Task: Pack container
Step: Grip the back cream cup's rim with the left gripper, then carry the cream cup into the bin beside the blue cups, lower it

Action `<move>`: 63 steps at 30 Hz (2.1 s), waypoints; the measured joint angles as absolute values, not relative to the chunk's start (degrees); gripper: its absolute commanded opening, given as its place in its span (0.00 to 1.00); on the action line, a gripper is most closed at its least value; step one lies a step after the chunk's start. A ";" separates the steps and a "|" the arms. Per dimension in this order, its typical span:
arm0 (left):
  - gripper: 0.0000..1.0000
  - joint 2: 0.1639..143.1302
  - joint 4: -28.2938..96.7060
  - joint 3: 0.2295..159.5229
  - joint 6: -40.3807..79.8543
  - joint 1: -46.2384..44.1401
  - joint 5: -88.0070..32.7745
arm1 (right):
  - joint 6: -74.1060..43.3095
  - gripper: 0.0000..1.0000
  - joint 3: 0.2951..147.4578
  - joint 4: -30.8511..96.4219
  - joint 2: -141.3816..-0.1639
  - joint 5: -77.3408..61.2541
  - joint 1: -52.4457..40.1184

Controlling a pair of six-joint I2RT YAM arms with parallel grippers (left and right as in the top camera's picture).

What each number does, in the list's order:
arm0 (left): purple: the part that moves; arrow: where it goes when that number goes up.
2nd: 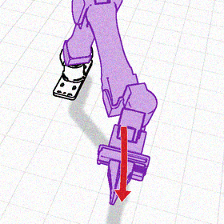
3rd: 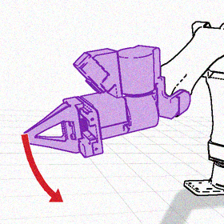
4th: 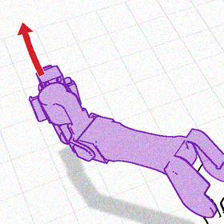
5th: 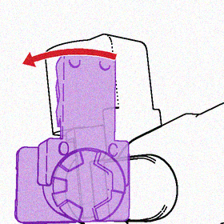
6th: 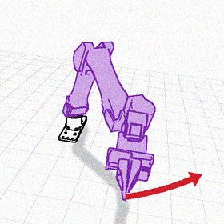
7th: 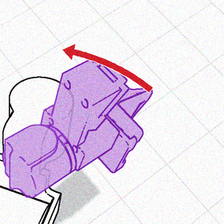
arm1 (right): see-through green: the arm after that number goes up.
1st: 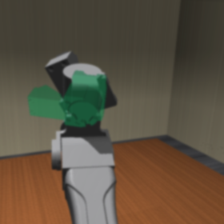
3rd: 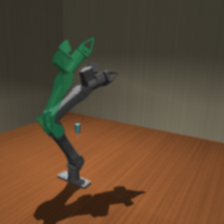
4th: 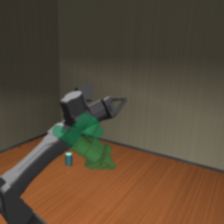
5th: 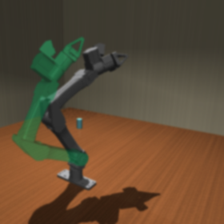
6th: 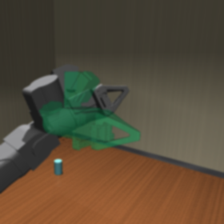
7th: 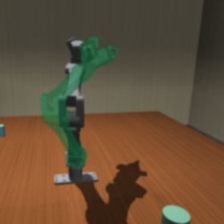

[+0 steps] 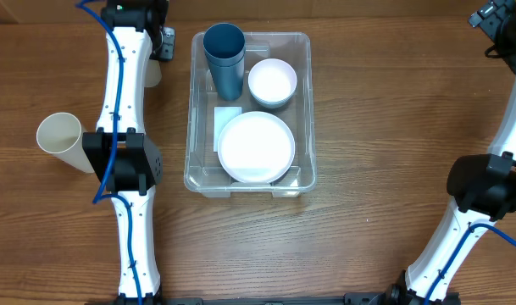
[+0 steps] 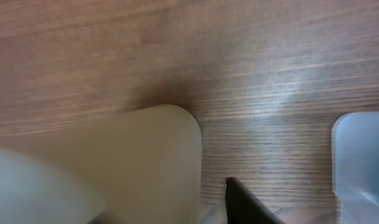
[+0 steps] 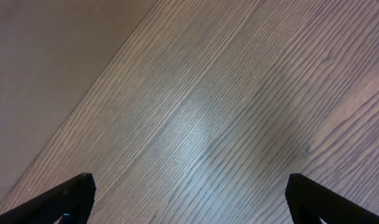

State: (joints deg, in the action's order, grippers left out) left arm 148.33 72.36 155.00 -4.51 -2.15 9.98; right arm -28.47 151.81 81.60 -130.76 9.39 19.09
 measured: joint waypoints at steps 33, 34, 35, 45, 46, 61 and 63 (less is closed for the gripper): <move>0.04 117.89 96.71 160.03 5.23 -17.06 -1.34 | -28.51 1.00 151.81 81.62 -130.76 9.39 19.09; 0.04 118.87 96.71 159.68 5.26 -17.54 -1.48 | -28.49 1.00 151.81 81.62 -130.76 9.39 19.09; 0.04 120.62 96.75 159.50 5.45 -18.37 -1.54 | -28.49 1.00 151.81 81.62 -130.76 9.41 19.09; 0.04 131.70 96.68 159.24 5.67 -20.16 -1.91 | -28.51 1.00 151.81 81.60 -130.76 9.39 19.09; 0.04 132.53 96.68 159.24 5.67 -20.16 -1.91 | -28.49 1.00 151.81 81.65 -130.76 9.41 19.09; 0.35 140.92 95.92 159.02 5.85 -20.16 -1.02 | -28.49 1.00 151.81 81.58 -130.76 9.39 19.09; 0.35 140.92 95.83 159.02 6.07 -20.16 -0.60 | -28.49 1.00 151.81 81.62 -130.76 9.39 19.09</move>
State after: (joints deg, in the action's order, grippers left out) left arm 140.92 95.83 159.02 6.07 -20.16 -0.60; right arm -28.49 151.81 81.62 -130.76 9.39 19.09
